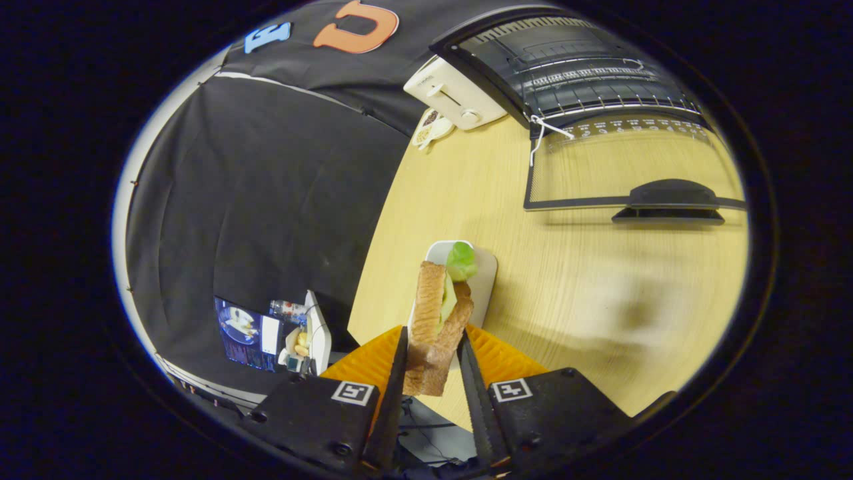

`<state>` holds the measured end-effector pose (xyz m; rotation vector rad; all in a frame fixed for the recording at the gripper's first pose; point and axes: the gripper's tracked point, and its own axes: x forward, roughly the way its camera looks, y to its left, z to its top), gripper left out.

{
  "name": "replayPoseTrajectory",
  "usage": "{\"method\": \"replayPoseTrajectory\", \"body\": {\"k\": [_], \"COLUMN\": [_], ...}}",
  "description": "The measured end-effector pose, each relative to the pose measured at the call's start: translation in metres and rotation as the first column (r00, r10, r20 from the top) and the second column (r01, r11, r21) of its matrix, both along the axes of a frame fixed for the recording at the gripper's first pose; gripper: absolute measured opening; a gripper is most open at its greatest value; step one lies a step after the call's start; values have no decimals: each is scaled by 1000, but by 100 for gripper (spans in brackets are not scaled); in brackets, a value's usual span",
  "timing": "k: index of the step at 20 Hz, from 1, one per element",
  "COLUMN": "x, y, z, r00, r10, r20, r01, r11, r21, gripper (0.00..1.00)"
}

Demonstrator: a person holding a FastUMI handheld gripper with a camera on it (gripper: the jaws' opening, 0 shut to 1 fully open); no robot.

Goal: Open the toaster oven, put the food inside, and close the toaster oven door.

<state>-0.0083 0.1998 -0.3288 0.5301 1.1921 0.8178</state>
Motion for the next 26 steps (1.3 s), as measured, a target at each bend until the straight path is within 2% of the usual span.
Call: {"method": "replayPoseTrajectory", "body": {"k": [5,10,15,17,19,24,26], "x": [-4,3,38,54,74,144,173], "y": [-5,-23,-60,-81,-98,-128,-140], "z": [14,35,45,50,49,47,46], "r00": [1000,999,986,974,954,867,836], "r10": [-17,-46,-154,-206,-271,-463,-524], "r20": [-7,-21,-58,-90,-131,-184,-164], "r01": [17,49,164,224,301,489,530], "r11": [998,985,950,921,874,721,692], "r21": [66,164,265,320,382,491,491], "gripper": [40,40,39,40,39,39,39]}}
